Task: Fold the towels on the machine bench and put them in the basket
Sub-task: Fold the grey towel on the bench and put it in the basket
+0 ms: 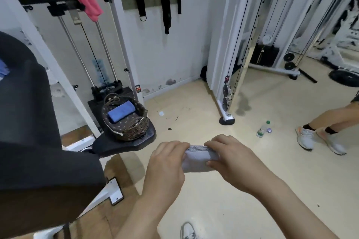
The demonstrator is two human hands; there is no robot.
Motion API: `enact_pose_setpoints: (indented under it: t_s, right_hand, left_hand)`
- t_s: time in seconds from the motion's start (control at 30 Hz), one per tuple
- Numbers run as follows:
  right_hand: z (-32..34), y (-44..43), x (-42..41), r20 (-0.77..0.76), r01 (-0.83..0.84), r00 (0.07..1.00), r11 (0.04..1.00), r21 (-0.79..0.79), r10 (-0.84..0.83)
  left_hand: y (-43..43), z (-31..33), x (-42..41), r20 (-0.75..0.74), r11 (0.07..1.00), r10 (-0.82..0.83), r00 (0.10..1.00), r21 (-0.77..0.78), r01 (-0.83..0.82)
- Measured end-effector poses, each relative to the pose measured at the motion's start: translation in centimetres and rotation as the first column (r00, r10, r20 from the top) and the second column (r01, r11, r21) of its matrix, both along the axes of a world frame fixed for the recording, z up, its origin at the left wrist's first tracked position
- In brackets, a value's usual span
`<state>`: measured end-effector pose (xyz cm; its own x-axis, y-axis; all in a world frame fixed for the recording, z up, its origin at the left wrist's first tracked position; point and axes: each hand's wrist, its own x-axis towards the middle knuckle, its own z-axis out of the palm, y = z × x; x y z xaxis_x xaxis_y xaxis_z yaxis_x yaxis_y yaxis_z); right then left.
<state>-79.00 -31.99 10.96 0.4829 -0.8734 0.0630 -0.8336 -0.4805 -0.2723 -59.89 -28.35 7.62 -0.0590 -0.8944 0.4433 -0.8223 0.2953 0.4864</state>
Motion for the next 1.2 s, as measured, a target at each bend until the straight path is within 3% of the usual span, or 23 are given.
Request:
enact_pose_setpoints:
  t_s: [0.17,0.3,0.47,0.73,0.87,1.03,1.13,1.2]
  right_hand:
    - [0.6,-12.8,2.3,-0.099,-0.074,0.993,0.987,-0.143,0.061]
    - [0.8,-20.3,4.8,-0.131,-0.164,0.981,0.976,-0.142,0.146]
    - [-1.7,-29.0,8.7,-0.053,-0.310,0.950,0.949,-0.053,0.308]
    - [-7.5,-42.6,18.0,0.049,-0.590,0.795,0.751,0.297,0.605]
    - [-9.9,-46.7,22.8,0.052,-0.670,0.724,0.683,0.291,0.688]
    - [-13.1,-48.7,28.9,-0.005,-0.741,0.649,0.634,0.222,0.761]
    - [-15.5,-49.5,32.5,-0.036,-0.747,0.638,0.629,0.217,0.769]
    - [-17.4,-49.8,34.4,-0.143,-0.753,0.603,0.619,0.222,0.785]
  left_hand:
    - [-9.9,-0.1,1.6,-0.043,0.973,0.060,0.997,0.227,-0.049]
    - [-14.9,-1.2,3.3,-0.005,0.954,0.147,0.989,0.265,-0.140]
    - [-20.6,-3.2,6.5,-0.078,0.929,0.341,0.937,0.184,-0.323]
    - [-28.8,-6.6,12.4,-0.080,0.713,0.642,0.763,0.430,-0.554]
    - [-31.1,-7.2,15.7,-0.039,0.606,0.736,0.676,0.484,-0.632]
    - [-33.1,-8.3,20.3,0.182,0.439,0.758,0.626,0.567,-0.697]
    - [-34.8,-10.1,23.7,0.369,0.364,0.636,0.678,0.631,-0.685]
    - [-35.9,-12.4,25.9,0.466,0.350,0.523,0.713,0.646,-0.679]
